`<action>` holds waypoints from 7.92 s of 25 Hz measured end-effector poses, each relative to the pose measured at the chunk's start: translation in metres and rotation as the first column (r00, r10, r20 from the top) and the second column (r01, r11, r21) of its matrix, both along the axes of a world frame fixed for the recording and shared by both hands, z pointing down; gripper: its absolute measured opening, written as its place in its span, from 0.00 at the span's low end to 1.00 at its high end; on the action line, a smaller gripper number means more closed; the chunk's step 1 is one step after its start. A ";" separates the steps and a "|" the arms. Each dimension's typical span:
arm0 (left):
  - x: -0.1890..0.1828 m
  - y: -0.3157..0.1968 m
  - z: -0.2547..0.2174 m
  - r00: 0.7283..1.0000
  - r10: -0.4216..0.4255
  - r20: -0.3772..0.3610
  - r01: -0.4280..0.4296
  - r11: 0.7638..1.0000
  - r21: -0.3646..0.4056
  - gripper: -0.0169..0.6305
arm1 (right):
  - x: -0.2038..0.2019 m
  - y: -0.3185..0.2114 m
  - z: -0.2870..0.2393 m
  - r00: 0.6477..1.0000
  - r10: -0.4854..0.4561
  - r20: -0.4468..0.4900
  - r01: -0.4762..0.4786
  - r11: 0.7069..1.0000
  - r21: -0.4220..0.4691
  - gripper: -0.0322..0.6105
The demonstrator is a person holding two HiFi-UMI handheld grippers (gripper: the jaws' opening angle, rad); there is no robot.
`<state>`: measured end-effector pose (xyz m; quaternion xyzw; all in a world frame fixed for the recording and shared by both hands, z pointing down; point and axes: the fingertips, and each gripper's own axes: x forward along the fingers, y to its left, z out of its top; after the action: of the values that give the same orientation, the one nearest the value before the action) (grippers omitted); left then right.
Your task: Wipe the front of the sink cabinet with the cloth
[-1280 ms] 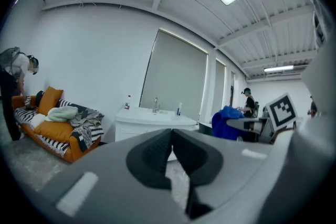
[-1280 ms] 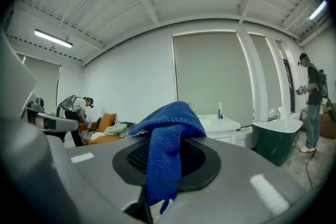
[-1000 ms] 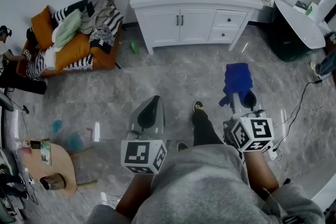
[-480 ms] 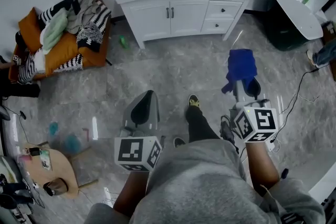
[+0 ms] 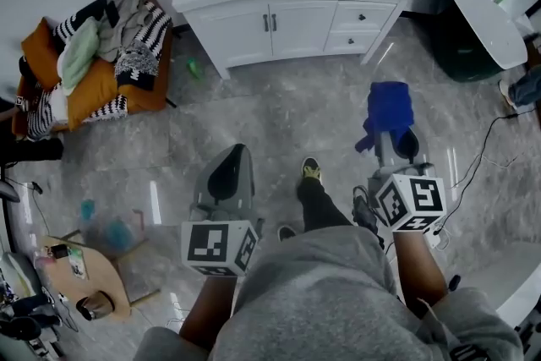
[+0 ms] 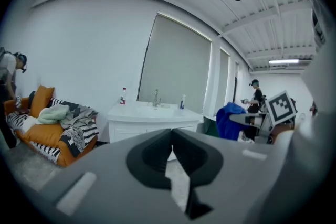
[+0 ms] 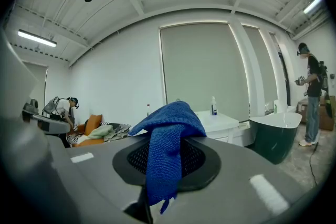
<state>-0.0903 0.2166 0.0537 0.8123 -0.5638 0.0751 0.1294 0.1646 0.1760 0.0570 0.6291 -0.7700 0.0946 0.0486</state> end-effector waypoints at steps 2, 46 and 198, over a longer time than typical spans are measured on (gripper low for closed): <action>0.004 -0.017 -0.002 1.000 -0.009 0.000 0.009 1.000 -0.005 0.04 | 0.002 -0.017 -0.002 1.000 -0.007 0.008 0.007 1.000 0.003 0.17; 0.074 -0.207 0.000 0.996 -0.047 0.071 0.053 0.995 -0.083 0.04 | 0.053 -0.215 0.037 0.992 -0.091 0.087 0.099 0.991 -0.094 0.17; -0.155 -0.483 0.644 0.915 -0.401 -0.044 0.403 0.913 0.062 0.04 | -0.420 -0.546 0.490 0.816 -0.536 -0.218 0.530 0.843 -0.091 0.17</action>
<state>-0.2451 -0.2663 0.6973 0.6842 -0.7188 0.0151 0.1222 -0.2558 -0.3701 0.5471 0.3946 -0.9026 0.0121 0.1719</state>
